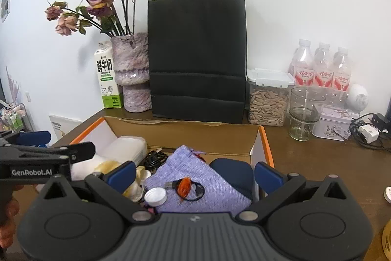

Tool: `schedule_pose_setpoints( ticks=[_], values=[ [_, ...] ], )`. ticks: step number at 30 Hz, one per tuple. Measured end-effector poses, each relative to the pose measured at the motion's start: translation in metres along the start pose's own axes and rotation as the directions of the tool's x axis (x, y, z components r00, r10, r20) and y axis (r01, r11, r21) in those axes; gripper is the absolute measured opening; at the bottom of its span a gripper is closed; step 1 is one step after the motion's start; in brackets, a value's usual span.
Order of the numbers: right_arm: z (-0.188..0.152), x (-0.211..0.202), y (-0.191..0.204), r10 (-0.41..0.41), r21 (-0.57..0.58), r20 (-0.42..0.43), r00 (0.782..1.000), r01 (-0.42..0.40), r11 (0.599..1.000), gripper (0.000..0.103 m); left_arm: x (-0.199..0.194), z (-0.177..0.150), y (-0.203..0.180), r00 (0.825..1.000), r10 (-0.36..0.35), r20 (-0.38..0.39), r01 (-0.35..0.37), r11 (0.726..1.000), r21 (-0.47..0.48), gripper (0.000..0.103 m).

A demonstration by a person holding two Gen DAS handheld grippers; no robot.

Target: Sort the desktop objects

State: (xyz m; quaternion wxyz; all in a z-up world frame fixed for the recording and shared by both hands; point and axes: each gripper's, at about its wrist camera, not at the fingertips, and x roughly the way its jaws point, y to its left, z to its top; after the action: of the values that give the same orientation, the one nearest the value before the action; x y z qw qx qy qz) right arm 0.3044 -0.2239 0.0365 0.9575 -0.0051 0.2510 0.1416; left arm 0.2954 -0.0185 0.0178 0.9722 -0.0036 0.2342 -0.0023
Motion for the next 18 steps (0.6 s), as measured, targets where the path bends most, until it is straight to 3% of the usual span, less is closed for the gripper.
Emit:
schedule_pose_setpoints(
  ticks=[18],
  values=[
    [-0.051, -0.094, 0.041, 0.004, -0.032, 0.023, 1.0, -0.004, 0.999, 0.103, -0.098, -0.056, -0.004, 1.0, -0.007, -0.01, 0.007, 1.0, 0.012, 0.103]
  ],
)
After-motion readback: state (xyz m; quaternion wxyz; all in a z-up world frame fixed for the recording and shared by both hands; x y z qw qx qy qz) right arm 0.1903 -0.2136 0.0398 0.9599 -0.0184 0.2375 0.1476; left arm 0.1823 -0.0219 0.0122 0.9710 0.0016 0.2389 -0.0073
